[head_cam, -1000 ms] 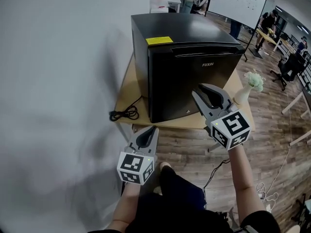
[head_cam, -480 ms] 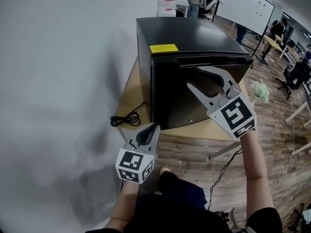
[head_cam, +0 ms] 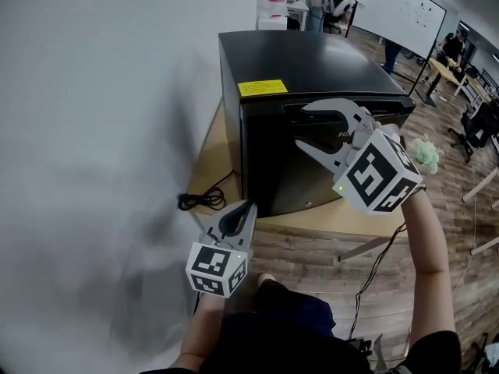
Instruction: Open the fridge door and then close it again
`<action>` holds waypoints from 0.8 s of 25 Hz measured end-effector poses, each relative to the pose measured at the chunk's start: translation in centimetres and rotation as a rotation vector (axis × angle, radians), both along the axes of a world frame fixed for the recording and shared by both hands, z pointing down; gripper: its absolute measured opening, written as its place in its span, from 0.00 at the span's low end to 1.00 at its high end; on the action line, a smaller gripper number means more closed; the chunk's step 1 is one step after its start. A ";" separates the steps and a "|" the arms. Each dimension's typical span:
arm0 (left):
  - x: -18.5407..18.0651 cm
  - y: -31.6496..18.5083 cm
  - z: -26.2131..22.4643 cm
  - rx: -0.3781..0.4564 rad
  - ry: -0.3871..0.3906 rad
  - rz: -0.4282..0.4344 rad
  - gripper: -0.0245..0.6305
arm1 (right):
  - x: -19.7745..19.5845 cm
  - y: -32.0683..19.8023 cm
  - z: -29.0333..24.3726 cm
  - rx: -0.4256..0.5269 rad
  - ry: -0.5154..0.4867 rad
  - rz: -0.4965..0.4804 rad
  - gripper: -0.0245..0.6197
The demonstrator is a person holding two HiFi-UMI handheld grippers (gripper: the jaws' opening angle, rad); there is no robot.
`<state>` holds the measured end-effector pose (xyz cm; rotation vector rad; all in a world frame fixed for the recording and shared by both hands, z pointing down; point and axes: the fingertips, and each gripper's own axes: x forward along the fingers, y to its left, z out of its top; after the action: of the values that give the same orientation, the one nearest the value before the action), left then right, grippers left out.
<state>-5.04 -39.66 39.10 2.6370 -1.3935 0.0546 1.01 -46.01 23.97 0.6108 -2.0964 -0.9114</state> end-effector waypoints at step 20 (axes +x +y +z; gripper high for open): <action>1.3 -1.1 1.6 -0.041 0.000 0.012 0.05 | 0.2 -1.5 1.8 0.031 0.198 0.075 0.22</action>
<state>-3.73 -40.77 40.74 2.6127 -1.3617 0.0836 1.21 -47.47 25.77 0.5860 -1.8747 -0.9247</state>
